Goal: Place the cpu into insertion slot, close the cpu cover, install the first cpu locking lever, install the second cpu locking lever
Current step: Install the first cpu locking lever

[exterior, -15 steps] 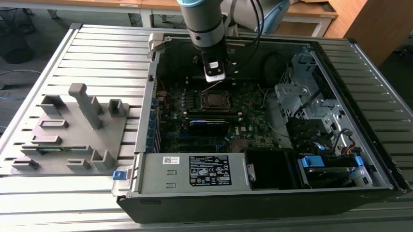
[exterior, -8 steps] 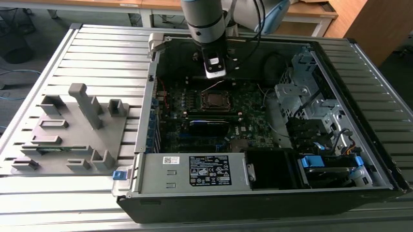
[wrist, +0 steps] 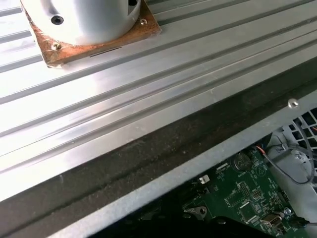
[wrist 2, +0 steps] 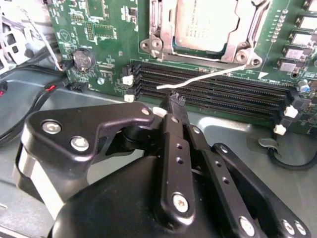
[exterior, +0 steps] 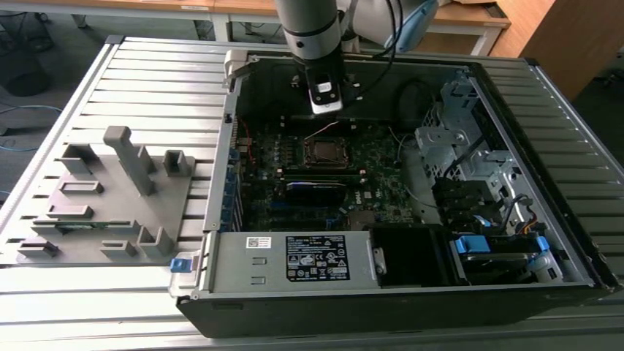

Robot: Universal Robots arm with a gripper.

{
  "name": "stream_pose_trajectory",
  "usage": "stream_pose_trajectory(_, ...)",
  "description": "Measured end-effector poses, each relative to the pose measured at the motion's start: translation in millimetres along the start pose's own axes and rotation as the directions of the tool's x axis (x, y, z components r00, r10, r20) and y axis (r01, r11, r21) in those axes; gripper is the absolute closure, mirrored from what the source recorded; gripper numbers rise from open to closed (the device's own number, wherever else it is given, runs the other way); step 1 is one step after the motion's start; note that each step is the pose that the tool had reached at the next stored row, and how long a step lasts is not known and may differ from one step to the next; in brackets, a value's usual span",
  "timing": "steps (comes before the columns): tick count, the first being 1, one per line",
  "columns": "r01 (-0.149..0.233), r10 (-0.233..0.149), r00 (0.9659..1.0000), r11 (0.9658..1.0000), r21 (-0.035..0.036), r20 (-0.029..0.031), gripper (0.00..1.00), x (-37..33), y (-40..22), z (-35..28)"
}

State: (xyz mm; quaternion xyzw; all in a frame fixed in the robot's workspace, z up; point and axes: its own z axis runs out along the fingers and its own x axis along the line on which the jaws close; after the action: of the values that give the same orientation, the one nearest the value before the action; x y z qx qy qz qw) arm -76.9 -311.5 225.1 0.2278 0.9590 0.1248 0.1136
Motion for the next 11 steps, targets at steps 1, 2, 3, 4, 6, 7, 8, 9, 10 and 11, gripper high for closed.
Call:
stream_pose_trajectory(1,0.0,0.0,1.0,1.0,-0.0001,0.0002,0.89,-0.3,-0.4,-0.4)
stream_pose_trajectory(2,0.0,0.0,1.0,1.0,-0.0002,0.0005,0.89,-0.9,-1.4,-0.7)
stream_pose_trajectory(3,0.0,0.0,1.0,1.0,-0.0007,0.0014,0.89,-1.8,-3.1,-1.1)
stream_pose_trajectory(4,0.0,0.0,1.0,1.0,-0.0011,0.0022,0.89,-2.9,-5.1,-1.5)
stream_pose_trajectory(6,0.001,-0.001,1.0,1.0,-0.0018,0.0035,0.89,-4.3,-8.1,-2.1)
stream_pose_trajectory(7,0.001,-0.001,1.0,1.0,-0.0025,0.0049,0.89,-4.1,-9.0,-1.7)
stream_pose_trajectory(8,0.001,-0.001,1.0,1.0,-0.004,0.0069,0.89,-3.5,-9.6,-0.7)
stream_pose_trajectory(9,0.002,-0.002,1.0,1.0,-0.0049,0.008,0.89,-3.1,-10.1,0.2)
stream_pose_trajectory(10,0.002,-0.002,1.0,1.0,-0.0057,0.009,0.89,-2.8,-10.7,1.2)
stream_pose_trajectory(11,0.002,-0.002,0.9999,1.0,-0.0065,0.0099,0.89,-2.6,-11.1,2.3)
